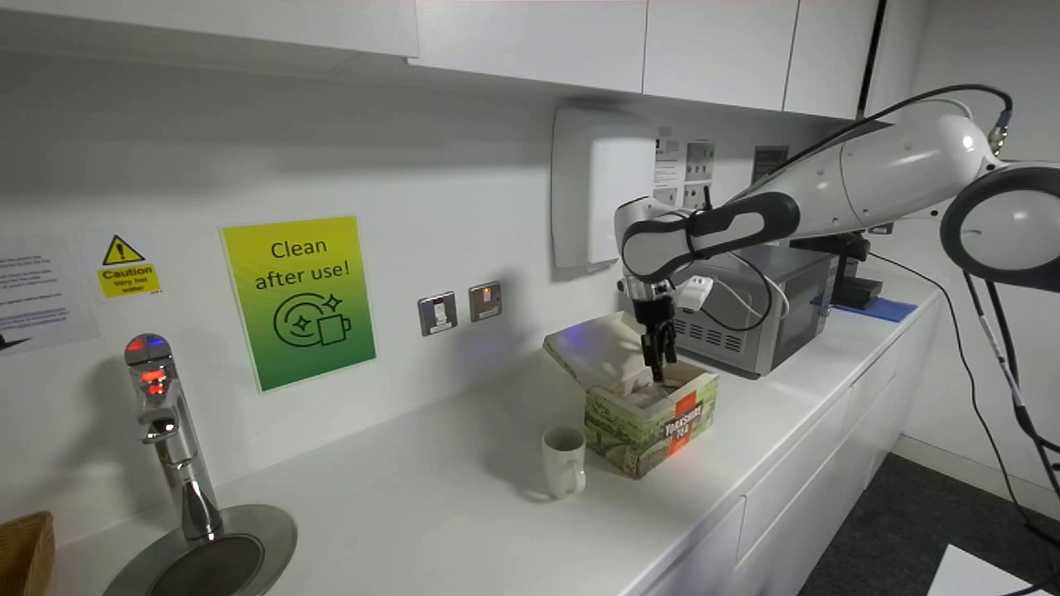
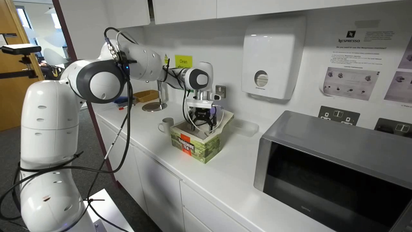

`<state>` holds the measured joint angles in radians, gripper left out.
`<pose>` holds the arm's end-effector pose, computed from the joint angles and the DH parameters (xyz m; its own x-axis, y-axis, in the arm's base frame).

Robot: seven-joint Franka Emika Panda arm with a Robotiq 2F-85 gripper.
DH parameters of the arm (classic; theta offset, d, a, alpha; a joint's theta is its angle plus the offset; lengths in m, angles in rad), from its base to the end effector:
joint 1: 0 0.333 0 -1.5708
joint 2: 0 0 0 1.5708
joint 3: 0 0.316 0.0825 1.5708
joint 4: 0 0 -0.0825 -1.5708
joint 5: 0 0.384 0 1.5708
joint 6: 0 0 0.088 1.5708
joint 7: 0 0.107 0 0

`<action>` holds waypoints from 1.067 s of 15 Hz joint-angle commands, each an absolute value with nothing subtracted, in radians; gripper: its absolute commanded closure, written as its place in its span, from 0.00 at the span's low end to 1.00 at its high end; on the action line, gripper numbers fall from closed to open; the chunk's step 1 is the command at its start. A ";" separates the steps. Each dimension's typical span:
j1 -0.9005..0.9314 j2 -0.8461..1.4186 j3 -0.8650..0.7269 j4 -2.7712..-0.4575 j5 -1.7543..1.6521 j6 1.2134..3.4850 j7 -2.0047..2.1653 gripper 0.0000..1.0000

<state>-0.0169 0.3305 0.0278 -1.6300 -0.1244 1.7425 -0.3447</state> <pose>0.6302 -0.0060 0.4127 0.8991 0.3659 -0.2402 0.3828 -0.9235 0.0262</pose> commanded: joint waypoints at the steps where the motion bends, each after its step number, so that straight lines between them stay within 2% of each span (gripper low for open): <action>1: -0.012 0.305 0.024 -1.670 -0.151 1.728 -0.326 0.00; 15: -0.012 0.267 0.025 -1.704 -0.166 1.738 -0.334 0.00; 16: -0.012 0.264 0.025 -1.705 -0.166 1.738 -0.334 0.06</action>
<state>-0.0158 0.3174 0.0278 -1.6657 -0.1457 1.7422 -0.3447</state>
